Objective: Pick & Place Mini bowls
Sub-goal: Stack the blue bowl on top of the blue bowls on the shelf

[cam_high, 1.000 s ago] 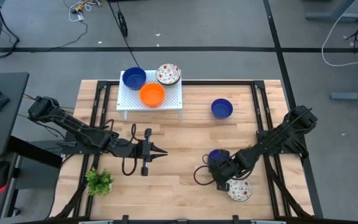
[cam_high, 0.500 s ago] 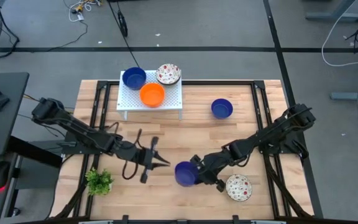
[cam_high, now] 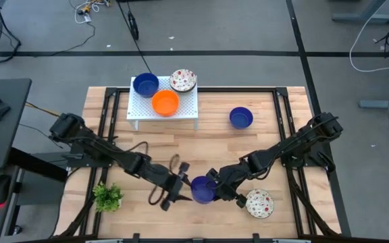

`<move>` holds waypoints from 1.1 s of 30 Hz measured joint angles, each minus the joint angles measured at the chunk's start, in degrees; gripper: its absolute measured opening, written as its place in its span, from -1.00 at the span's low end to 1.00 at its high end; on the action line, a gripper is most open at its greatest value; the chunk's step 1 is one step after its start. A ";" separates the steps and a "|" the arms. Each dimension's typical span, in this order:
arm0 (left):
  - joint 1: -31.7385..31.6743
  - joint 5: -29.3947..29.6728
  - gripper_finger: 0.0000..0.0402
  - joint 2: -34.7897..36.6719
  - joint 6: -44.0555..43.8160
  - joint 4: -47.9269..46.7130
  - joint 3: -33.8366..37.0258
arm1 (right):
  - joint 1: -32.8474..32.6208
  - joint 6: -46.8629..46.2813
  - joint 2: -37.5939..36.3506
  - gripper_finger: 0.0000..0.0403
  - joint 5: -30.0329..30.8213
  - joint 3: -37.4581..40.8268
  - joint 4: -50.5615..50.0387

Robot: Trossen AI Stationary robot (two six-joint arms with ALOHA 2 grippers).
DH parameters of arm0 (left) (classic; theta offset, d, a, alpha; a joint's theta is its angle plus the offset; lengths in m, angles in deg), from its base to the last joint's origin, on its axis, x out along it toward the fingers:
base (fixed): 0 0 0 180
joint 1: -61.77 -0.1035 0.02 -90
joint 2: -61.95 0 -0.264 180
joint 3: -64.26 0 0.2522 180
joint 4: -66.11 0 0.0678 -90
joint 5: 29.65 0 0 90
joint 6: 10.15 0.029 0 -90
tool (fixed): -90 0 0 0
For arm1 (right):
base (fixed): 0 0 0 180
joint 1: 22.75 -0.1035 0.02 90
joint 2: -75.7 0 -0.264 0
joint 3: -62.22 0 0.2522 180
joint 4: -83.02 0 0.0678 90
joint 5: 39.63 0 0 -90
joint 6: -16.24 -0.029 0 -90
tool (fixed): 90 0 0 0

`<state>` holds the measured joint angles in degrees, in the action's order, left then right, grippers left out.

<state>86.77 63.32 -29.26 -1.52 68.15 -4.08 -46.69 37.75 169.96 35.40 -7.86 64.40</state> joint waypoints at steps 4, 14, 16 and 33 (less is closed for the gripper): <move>-0.03 1.24 0.10 -5.55 -0.01 -7.63 -5.81 | -0.07 -0.01 0.00 -0.97 -0.01 0.00 0.02; -0.03 1.09 -0.17 -9.84 -0.69 -18.19 -13.12 | -0.06 -0.01 0.00 -0.97 0.19 -0.02 -0.03; -0.07 0.87 -0.26 -9.84 -1.21 -18.92 -13.12 | -0.07 -0.01 0.00 -0.97 0.85 -0.02 -0.07; -0.56 -7.86 -0.96 -9.96 -1.80 -19.05 -13.06 | -0.04 -1.56 -0.02 -0.74 0.97 -0.04 6.83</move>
<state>86.21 55.46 -39.22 -3.32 49.10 -17.14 -46.73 36.19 169.94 36.37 -7.90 71.23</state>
